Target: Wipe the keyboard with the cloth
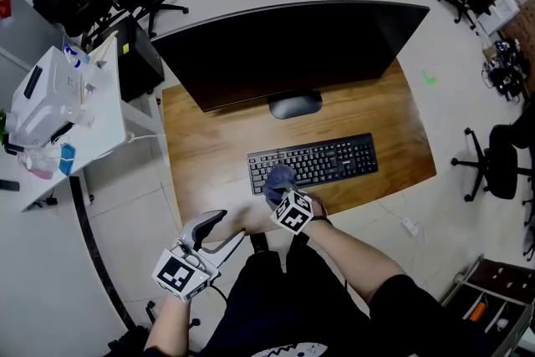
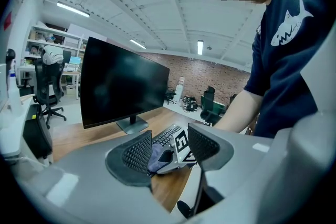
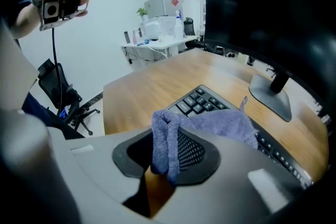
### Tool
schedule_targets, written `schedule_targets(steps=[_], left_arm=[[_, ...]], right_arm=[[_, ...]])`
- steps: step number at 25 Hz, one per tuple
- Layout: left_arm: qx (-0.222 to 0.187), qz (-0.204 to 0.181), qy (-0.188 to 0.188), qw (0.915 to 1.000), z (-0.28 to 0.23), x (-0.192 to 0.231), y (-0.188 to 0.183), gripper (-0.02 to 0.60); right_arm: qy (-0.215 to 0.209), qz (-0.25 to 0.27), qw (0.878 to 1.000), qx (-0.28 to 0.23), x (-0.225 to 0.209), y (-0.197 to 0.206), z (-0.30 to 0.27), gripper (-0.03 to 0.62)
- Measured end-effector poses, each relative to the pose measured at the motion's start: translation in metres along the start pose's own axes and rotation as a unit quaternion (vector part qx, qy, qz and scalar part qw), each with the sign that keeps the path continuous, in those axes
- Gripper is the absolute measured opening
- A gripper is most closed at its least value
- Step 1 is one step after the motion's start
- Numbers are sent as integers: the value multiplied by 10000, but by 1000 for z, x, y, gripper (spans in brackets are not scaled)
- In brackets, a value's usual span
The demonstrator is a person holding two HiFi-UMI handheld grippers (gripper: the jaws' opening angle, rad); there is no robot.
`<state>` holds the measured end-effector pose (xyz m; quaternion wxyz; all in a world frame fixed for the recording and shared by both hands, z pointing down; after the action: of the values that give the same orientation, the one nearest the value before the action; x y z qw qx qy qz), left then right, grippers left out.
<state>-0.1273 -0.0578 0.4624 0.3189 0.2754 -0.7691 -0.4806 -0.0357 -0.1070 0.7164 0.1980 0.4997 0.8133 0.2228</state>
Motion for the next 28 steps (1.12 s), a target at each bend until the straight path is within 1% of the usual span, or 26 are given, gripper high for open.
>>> schedule_targets(steps=[2,5,9,12,16,18,20,21,23,26,28], left_arm=[[13,-25,-4,10000,1,2,0,204],[-21,-51,15,10000,-2,4,-2,204],[-64,-82,7,9999,-9,11,-5,204],[-56,-45,-54,10000,-20,22,0,204],[-140,-42,-7,9999,-42,31,-4,204],[-159,-96,91,9998,-52,30,-6,204],[-127,-145,182,9996,-60,28,-5,204],[-110,-163,224,9996,-63,26,-4,204],[-86,-151,283,9994,-67,22,-1,204],[-85,-119,317,9994,-69,18,5,205],[-86,-105,318,9994,-67,17,8,204]], right_arm=[[-3,-1,9999,-144,0,-5,7,91],[233,-210,9984,-462,-16,-9,32,91],[767,-570,9910,-937,-57,-8,82,91],[1301,-784,9824,-1088,-99,-1,122,91],[2085,-976,9680,-999,-156,15,162,91],[2408,-1064,9612,-818,-181,27,172,91],[2613,-1149,9567,-565,-198,42,172,91],[2649,-1200,9558,-430,-204,50,167,91],[2570,-1363,9565,-223,-208,65,149,91],[2221,-1628,9613,-12,-197,76,110,91],[2014,-1650,9655,70,-182,71,85,91]])
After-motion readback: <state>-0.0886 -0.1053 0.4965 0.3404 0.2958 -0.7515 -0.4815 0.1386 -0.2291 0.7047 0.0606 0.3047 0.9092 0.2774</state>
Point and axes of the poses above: the fingertips, and each gripper's own axes: z backward along the fingers, x to its left, y out of its underside, the point moved 3 cm from there along z, backward along the fingers
